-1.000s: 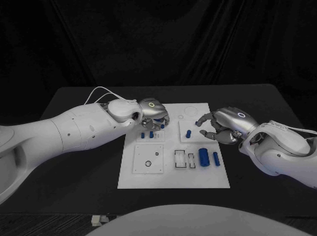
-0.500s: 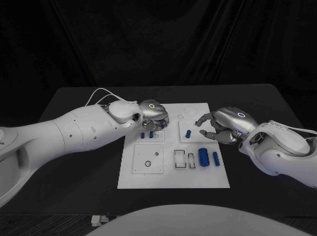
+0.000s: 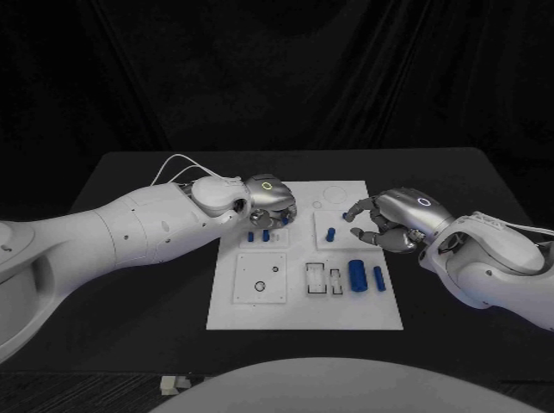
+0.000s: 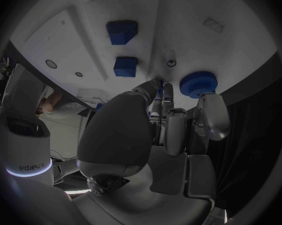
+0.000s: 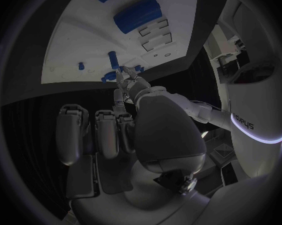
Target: Assemble the parts on the task board
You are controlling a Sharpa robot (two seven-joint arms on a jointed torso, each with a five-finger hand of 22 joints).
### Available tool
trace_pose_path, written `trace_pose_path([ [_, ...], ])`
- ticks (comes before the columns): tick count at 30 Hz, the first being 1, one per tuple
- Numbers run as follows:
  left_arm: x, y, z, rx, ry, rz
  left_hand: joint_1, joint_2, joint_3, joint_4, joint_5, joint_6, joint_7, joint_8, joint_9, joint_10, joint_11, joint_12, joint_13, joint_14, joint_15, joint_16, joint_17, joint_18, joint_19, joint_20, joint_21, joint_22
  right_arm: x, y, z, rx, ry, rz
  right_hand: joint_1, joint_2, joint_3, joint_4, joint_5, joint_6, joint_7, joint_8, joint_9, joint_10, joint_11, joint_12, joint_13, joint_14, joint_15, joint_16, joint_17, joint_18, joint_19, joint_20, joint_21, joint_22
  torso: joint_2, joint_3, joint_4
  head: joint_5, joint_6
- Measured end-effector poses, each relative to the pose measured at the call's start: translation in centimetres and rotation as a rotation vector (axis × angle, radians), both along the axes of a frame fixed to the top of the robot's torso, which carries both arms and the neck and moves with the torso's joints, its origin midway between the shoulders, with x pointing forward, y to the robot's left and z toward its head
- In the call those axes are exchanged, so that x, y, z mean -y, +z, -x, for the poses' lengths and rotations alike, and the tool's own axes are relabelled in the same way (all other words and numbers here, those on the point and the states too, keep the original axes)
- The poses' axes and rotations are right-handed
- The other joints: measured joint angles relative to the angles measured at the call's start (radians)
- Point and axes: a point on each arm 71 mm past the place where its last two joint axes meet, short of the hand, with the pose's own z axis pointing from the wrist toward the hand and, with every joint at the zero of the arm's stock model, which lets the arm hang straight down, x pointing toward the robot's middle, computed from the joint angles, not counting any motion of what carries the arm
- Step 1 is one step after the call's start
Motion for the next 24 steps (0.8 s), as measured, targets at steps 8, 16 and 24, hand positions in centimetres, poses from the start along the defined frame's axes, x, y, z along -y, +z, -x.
trace_pose_path([
  [8, -0.6, 0.1, 0.3, 0.009, -0.008, 0.016, 0.0, 0.0, 0.015, -0.018, 0.002, 0.076, 0.007, 0.013, 0.007, 0.09, 0.0, -0.042, -0.023, 0.0, 0.0, 0.0, 0.001, 0.0, 0.018, 0.0, 0.033, 0.0, 0.1, 0.0, 0.0, 0.0, -0.002, 0.001, 0.0, 0.0, 0.0, 0.0, 0.0, 0.0, 0.0, 0.0, 0.0, 0.0, 0.0, 0.0, 0.0, 0.0, 0.0, 0.0, 0.0, 0.0, 0.0, 0.0, 0.0, 0.0, 0.0, 0.0, -0.0001, 0.002, 0.0],
  [16, -1.6, 2.3, 0.4, 0.055, -0.027, 0.047, 0.0, 0.0, 0.02, -0.026, -0.003, 0.082, 0.007, 0.012, 0.008, 0.101, 0.0, -0.069, -0.032, 0.0, 0.0, -0.005, -0.015, 0.0, 0.018, 0.0, 0.03, 0.0, 0.2, 0.0, 0.0, -0.001, -0.003, 0.002, 0.0, 0.0, 0.0, 0.0, 0.0, 0.0, 0.0, 0.0, -0.001, 0.0, 0.0, 0.0, 0.0, 0.0, 0.0, 0.0, 0.0, 0.0, 0.0, 0.0, 0.0, 0.0, 0.0, -0.0002, 0.0, 0.008, 0.0],
  [24, -3.2, 7.5, -0.8, 0.139, -0.023, 0.055, -0.004, -0.004, 0.03, -0.024, -0.026, 0.071, -0.004, -0.015, -0.004, 0.103, -0.002, -0.107, -0.046, -0.002, -0.002, -0.014, -0.036, 0.0, 0.018, 0.0, 0.009, 0.0, 0.1, -0.1, -0.1, -0.001, -0.004, 0.004, 0.0, 0.0, 0.0, 0.0, 0.0, 0.0, 0.0, 0.0, -0.001, 0.0, 0.0, 0.0, 0.0, 0.0, 0.0, 0.0, 0.0, 0.0, 0.0, 0.0, 0.0, 0.0, -0.001, -0.0003, 0.0006, 0.014, 0.0],
])
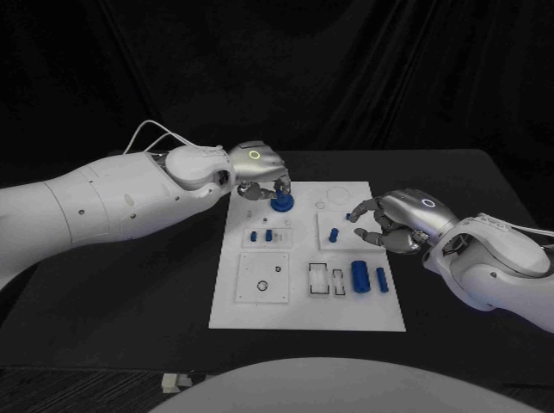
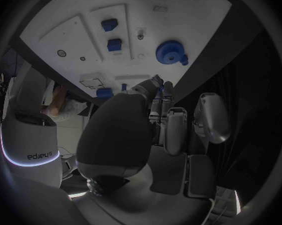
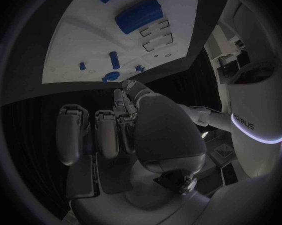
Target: Assemble the parts on the task board
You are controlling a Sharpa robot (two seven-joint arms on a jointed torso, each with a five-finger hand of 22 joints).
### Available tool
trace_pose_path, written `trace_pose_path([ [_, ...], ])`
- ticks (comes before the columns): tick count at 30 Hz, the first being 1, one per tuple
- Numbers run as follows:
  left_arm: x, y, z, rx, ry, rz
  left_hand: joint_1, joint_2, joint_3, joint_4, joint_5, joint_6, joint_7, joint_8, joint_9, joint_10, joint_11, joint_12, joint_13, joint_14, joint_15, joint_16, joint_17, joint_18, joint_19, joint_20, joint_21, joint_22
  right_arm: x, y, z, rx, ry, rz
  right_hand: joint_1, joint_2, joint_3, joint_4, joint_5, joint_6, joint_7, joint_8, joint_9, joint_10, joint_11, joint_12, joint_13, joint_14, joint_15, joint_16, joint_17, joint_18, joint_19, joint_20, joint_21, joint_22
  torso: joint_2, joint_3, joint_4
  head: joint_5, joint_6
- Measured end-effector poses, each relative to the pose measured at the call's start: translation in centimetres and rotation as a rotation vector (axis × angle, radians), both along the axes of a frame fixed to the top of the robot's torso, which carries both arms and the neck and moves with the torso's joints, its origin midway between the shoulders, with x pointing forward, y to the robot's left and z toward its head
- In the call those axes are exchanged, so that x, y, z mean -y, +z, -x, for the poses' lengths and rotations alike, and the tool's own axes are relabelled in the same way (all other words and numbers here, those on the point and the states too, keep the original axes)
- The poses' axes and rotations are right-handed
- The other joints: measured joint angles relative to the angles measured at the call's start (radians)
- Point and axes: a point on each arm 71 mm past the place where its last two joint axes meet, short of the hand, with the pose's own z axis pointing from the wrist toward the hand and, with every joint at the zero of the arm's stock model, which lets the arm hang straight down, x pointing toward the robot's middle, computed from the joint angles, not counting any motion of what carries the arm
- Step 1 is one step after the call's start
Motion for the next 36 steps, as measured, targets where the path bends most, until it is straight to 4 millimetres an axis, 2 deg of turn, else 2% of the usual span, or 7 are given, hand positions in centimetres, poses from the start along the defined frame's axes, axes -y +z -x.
trace_pose_path([
  [8, -1.8, 0.7, 0.0, -0.004, 0.029, -0.016, -0.005, -0.005, 0.003, 0.003, -0.012, 0.0, 0.0, -0.004, -0.001, 0.0, 0.0, -0.01, -0.002, -0.005, 0.002, -0.004, -0.013, 0.0, -0.006, 0.002, -0.012, 0.0, -0.1, 0.0, 0.0, -0.002, 0.001, 0.002, 0.0, 0.0, 0.003, -0.003, 0.0, 0.0, 0.0, 0.0, 0.0, 0.0, 0.0, 0.0, 0.0, 0.0, 0.0, 0.0, 0.0, 0.0, 0.0, 0.0, -0.004, 0.0, 0.0, 0.0, -0.0004, -0.001, 0.0],
  [10, -2.0, 0.6, 0.0, -0.009, 0.035, -0.02, -0.006, -0.006, 0.003, 0.003, -0.017, 0.0, 0.0, -0.009, -0.004, -0.011, -0.005, -0.023, -0.005, -0.005, 0.002, -0.004, -0.01, 0.0, -0.006, 0.002, -0.017, 0.0, -0.1, 0.0, 0.0, -0.003, 0.001, 0.002, 0.0, 0.0, 0.003, -0.003, 0.0, 0.0, 0.0, 0.0, 0.0, 0.0, 0.0, 0.0, 0.0, 0.0, 0.0, 0.0, 0.0, 0.0, 0.0, 0.0, -0.004, 0.0, 0.0, 0.0002, -0.0005, -0.001, 0.0],
  [22, -2.9, -1.7, 0.2, -0.067, 0.079, -0.054, -0.01, -0.01, 0.006, 0.006, -0.033, 0.0, 0.0, -0.011, -0.005, -0.022, -0.004, -0.027, -0.005, -0.012, 0.002, -0.004, -0.018, 0.0, -0.013, 0.002, -0.024, 0.0, -0.3, -0.1, 0.0, -0.004, 0.006, 0.001, 0.0, 0.0, 0.003, -0.003, 0.0, 0.0, 0.0, 0.0, -0.001, 0.0, 0.0, 0.0, 0.0, 0.0, 0.0, 0.0, 0.0, 0.0, 0.0, 0.0, -0.004, 0.0, 0.001, 0.0004, 0.0, -0.003, 0.0],
  [36, -2.7, -3.9, 0.5, -0.116, 0.106, -0.078, -0.01, -0.01, 0.008, 0.008, -0.035, -0.008, 0.0, -0.015, -0.006, -0.015, -0.004, -0.027, 0.001, -0.016, 0.006, -0.008, -0.023, 0.0, -0.013, 0.002, -0.024, 0.0, -0.3, -0.1, -0.1, -0.004, 0.006, 0.001, 0.0, 0.0, 0.003, -0.003, 0.0, 0.0, 0.0, 0.0, -0.001, 0.0, 0.0, 0.0, 0.0, 0.0, 0.0, 0.0, 0.0, 0.0, 0.0, 0.0, -0.004, 0.0, 0.001, -0.0002, -0.0005, -0.004, 0.0],
])
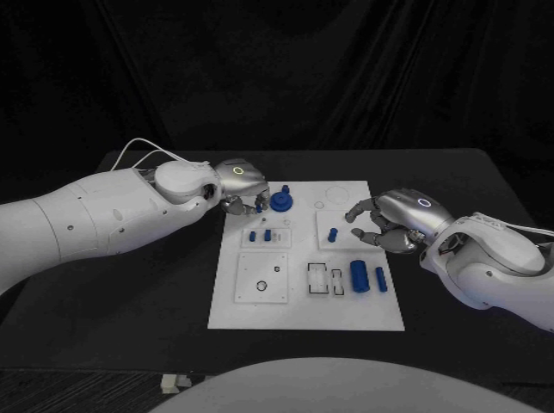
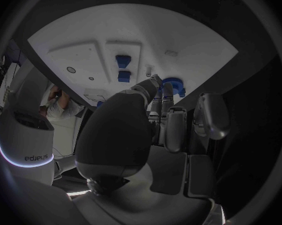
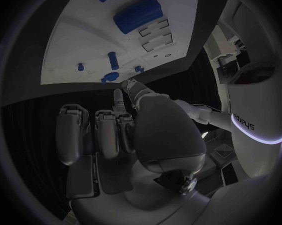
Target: Assemble the parts on the task board
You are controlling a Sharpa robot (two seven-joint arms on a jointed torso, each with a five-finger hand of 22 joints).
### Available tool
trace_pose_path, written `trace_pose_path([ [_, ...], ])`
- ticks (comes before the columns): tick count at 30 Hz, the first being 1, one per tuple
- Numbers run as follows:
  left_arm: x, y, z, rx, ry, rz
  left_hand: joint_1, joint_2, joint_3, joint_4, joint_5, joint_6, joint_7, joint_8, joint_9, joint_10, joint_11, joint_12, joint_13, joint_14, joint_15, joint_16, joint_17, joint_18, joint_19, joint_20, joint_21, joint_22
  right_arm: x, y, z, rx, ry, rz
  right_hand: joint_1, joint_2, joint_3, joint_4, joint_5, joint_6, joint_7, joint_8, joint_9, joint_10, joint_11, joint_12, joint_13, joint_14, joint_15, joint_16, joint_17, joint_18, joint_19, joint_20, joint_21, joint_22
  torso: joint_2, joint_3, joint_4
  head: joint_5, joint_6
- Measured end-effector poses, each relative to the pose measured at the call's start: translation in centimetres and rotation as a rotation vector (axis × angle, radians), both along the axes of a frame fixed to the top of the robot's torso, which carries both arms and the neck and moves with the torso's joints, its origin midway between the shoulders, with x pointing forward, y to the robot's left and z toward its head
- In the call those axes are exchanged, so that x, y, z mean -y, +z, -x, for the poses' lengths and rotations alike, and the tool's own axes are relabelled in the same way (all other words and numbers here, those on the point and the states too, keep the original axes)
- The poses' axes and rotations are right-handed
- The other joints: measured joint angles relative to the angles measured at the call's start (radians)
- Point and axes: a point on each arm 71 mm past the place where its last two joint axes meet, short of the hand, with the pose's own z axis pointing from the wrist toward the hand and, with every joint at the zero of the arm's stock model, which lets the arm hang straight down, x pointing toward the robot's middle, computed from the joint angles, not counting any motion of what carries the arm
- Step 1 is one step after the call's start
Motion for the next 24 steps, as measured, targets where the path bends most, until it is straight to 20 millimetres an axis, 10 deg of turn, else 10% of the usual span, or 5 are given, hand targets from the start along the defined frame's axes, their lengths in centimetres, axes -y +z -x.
trace_pose_path([
  [24, 1.0, -1.0, 0.4, -0.03, -0.008, -0.008, 0.0, 0.0, 0.0, 0.0, 0.0, 0.0, 0.0, -0.004, -0.001, 0.0, 0.0, 0.0, 0.002, -0.004, -0.004, -0.004, -0.007, 0.0, 0.0, 0.0, -0.004, 0.0, -0.1, 0.0, 0.0, -0.001, 0.002, 0.001, 0.0, 0.0, 0.003, -0.003, 0.0, 0.0, 0.0, 0.0, -0.001, 0.0, 0.0, 0.0, 0.0, 0.0, 0.0, 0.0, 0.0, 0.0, 0.0, 0.0, 0.0, 0.0, 0.0, 0.0002, 0.0, -0.006, 0.0],
])
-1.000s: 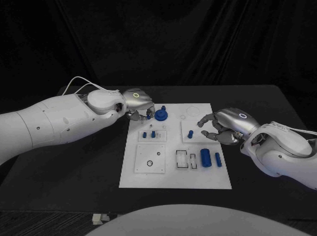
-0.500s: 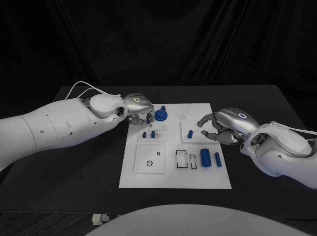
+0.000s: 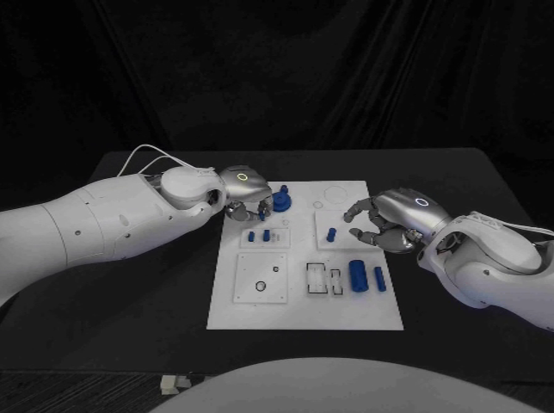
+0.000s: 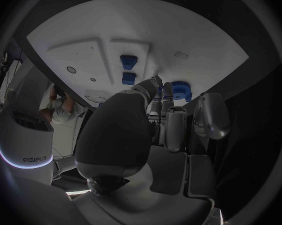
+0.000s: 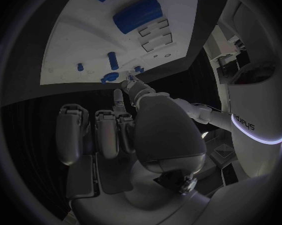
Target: Assemble the parts on the task board
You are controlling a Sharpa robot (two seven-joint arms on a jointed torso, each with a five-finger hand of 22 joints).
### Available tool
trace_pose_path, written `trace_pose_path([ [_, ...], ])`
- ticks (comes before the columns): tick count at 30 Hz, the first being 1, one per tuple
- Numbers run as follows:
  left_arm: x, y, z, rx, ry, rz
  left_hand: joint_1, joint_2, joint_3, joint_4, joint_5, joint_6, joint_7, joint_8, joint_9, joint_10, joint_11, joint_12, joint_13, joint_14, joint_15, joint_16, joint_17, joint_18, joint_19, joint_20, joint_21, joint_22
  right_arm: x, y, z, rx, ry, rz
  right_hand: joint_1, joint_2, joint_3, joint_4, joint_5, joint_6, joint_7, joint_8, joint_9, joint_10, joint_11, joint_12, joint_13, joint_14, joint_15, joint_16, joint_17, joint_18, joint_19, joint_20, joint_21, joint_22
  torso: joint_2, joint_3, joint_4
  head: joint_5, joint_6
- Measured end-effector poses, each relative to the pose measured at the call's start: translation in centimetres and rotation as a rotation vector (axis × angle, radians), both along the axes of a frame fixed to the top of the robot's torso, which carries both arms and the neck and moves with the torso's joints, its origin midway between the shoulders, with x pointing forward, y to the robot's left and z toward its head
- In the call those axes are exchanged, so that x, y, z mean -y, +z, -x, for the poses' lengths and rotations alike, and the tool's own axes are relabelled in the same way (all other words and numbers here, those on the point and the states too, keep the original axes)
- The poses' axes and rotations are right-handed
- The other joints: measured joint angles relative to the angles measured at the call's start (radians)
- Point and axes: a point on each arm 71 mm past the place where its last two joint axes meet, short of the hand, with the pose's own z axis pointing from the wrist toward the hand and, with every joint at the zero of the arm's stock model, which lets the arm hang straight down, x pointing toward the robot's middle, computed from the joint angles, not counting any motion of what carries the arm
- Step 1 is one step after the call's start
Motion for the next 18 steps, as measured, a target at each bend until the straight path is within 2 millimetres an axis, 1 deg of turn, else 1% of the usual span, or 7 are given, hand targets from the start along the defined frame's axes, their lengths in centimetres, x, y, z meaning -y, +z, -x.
trace_pose_path([
  [8, 0.03, -0.35, 0.05, -0.012, 0.003, -0.008, 0.0, 0.0, 0.0, 0.0, 0.0, 0.0, 0.0, 0.0, -0.001, 0.003, 0.003, 0.0, 0.0, 0.0, 0.0, 0.0, -0.004, 0.0, -0.004, 0.004, -0.004, 0.0, 0.1, 0.01, 0.05, -0.001, -0.002, 0.001, 0.0, 0.0, 0.0, 0.0, 0.0, 0.0, 0.0, 0.0, 0.0, 0.0, 0.0, 0.0, 0.0, 0.0, 0.0, 0.0, 0.0, 0.0, 0.0, 0.0, 0.0, 0.0, 0.0, 0.0, 0.0, -0.002, 0.0],
  [12, 0.08, -0.64, 0.17, -0.02, 0.003, -0.01, 0.0, 0.0, 0.003, -0.003, 0.0, 0.0, 0.0, 0.0, -0.001, 0.003, 0.003, 0.0, 0.0, -0.004, 0.004, 0.0, -0.006, 0.0, -0.004, 0.004, -0.004, 0.0, 0.12, 0.01, 0.06, -0.002, -0.002, 0.002, 0.0, 0.0, 0.0, 0.0, 0.0, 0.0, 0.0, 0.0, 0.0, 0.0, 0.0, 0.0, 0.0, 0.0, 0.0, 0.0, 0.0, 0.0, 0.0, 0.0, 0.0, 0.0, 0.0, 0.0001, -0.0001, -0.002, 0.0],
  [18, 0.18, -0.88, 0.22, -0.026, 0.004, -0.013, 0.0, 0.0, 0.003, -0.003, 0.0, 0.0, 0.0, 0.0, -0.001, 0.003, 0.003, 0.0, 0.001, -0.004, 0.004, -0.004, -0.011, 0.0, -0.004, 0.004, -0.01, 0.0, 0.07, 0.01, 0.06, -0.002, -0.001, 0.001, 0.0, 0.0, 0.0, 0.0, 0.0, 0.0, 0.0, 0.0, 0.0, 0.0, 0.0, 0.0, 0.0, 0.0, 0.0, 0.0, 0.0, 0.0, 0.0, 0.0, 0.0, 0.0, 0.0, 0.0001, -0.0003, -0.001, 0.0],
])
